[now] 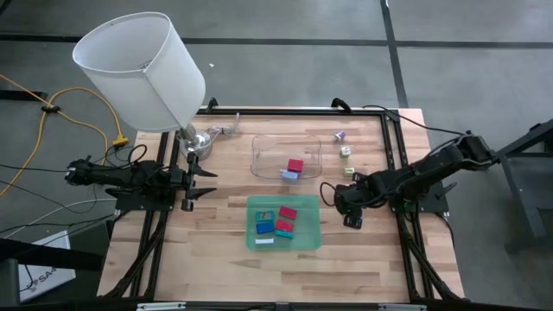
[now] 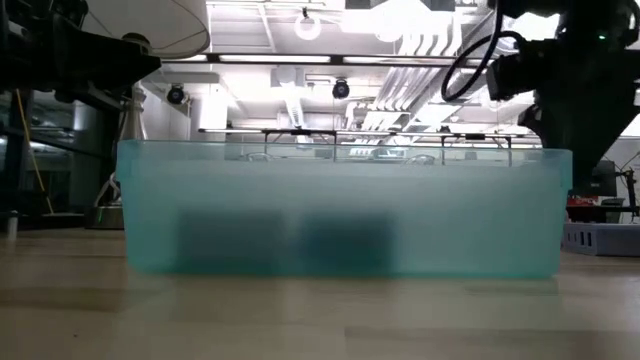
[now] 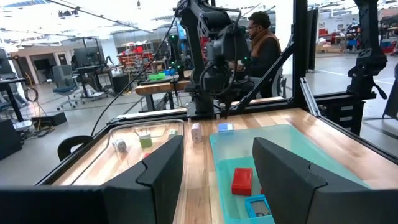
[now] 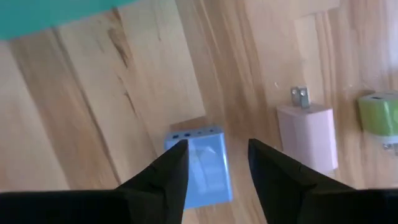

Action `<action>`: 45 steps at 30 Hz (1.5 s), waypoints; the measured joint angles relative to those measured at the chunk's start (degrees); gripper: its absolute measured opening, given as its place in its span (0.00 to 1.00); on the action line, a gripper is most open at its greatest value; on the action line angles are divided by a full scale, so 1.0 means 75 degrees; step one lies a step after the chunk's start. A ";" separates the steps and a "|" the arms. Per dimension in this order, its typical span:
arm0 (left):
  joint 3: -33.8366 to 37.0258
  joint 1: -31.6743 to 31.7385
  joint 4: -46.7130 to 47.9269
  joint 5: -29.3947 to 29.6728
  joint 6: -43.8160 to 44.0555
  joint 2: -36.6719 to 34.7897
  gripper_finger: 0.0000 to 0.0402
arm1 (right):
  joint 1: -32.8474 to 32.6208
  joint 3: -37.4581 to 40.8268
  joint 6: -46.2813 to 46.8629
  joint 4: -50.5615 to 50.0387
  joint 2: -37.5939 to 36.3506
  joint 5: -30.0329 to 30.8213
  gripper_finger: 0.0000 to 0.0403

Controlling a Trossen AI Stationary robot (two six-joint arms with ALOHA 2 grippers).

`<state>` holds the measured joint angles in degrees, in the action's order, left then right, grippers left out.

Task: Pick & Place Office items
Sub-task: Put the purple charger adapter into transparent bin

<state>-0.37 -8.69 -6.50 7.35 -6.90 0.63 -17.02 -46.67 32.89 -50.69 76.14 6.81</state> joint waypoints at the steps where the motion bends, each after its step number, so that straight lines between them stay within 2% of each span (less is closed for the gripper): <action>1: 0.0002 0.0000 -0.0002 0.0000 0.0000 0.0001 0.46 | -0.0048 0.0008 0.0033 -0.0012 0.0000 0.0056 0.41; 7: 0.0001 -0.0001 0.0000 -0.0001 0.0000 0.0000 0.46 | -0.0139 0.0020 0.0045 -0.0055 0.0000 0.0065 0.53; 12: -0.0001 -0.0001 -0.0001 0.0001 0.0000 -0.0001 0.46 | -0.0134 0.0417 0.0010 0.0098 0.0000 -0.0089 0.58; 18: 0.0002 -0.0001 -0.0001 0.0000 0.0000 0.0001 0.46 | -0.0134 0.0721 -0.0018 0.0486 0.0000 -0.0336 0.58; 33: 0.0001 -0.0002 0.0000 -0.0002 0.0000 -0.0001 0.46 | -0.0131 0.0747 -0.0422 0.0607 0.0003 -0.0727 0.59; 39: 0.0002 -0.0001 -0.0003 0.0001 0.0000 0.0001 0.46 | -0.0131 0.1447 -0.0424 0.1342 0.0006 -0.0784 0.59; 45: 0.0000 -0.0001 0.0000 0.0000 0.0000 0.0001 0.46 | -0.0131 0.1662 -0.0413 0.1703 0.0006 -0.0786 0.59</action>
<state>-0.38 -8.70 -6.50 7.35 -6.90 0.63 -18.00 -34.20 29.79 -37.92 76.18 0.91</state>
